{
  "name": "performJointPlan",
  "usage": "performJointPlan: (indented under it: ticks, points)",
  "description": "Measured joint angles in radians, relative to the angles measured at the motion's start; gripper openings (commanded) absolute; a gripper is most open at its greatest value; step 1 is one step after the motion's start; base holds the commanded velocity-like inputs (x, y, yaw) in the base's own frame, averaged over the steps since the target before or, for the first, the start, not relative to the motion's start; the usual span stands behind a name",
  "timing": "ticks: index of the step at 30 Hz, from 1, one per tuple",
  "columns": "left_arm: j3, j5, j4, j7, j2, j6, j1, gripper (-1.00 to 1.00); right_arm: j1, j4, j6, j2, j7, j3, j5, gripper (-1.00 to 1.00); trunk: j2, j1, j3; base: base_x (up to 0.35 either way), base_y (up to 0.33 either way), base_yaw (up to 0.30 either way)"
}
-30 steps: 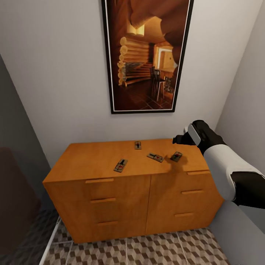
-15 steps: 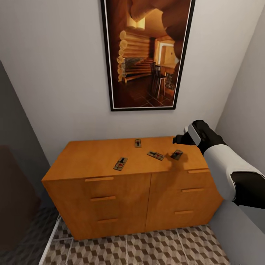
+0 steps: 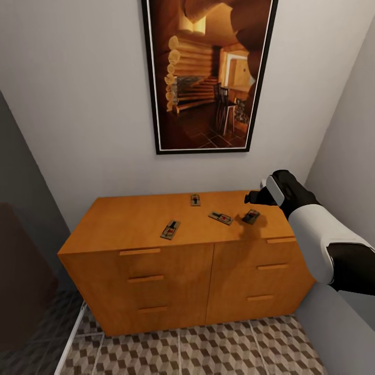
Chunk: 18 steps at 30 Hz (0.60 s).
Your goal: Take the four mousetraps from the cabinet in the bathroom and place them on the bathroom floor. Make sure all four end up on the same floor surface, and ensure that at least two of them are either under or directly next to the same bathroom sink.
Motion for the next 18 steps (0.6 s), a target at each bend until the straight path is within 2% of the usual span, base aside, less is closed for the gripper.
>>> performJointPlan:
  ticks: [18]
  points:
    - [0.0,0.0,0.0,0.0,0.0,0.0,0.0,1.0,0.0,0.001,0.0,0.001,0.001,0.001,0.0,1.0,0.0,0.0,-0.007,0.0,0.0,0.0]
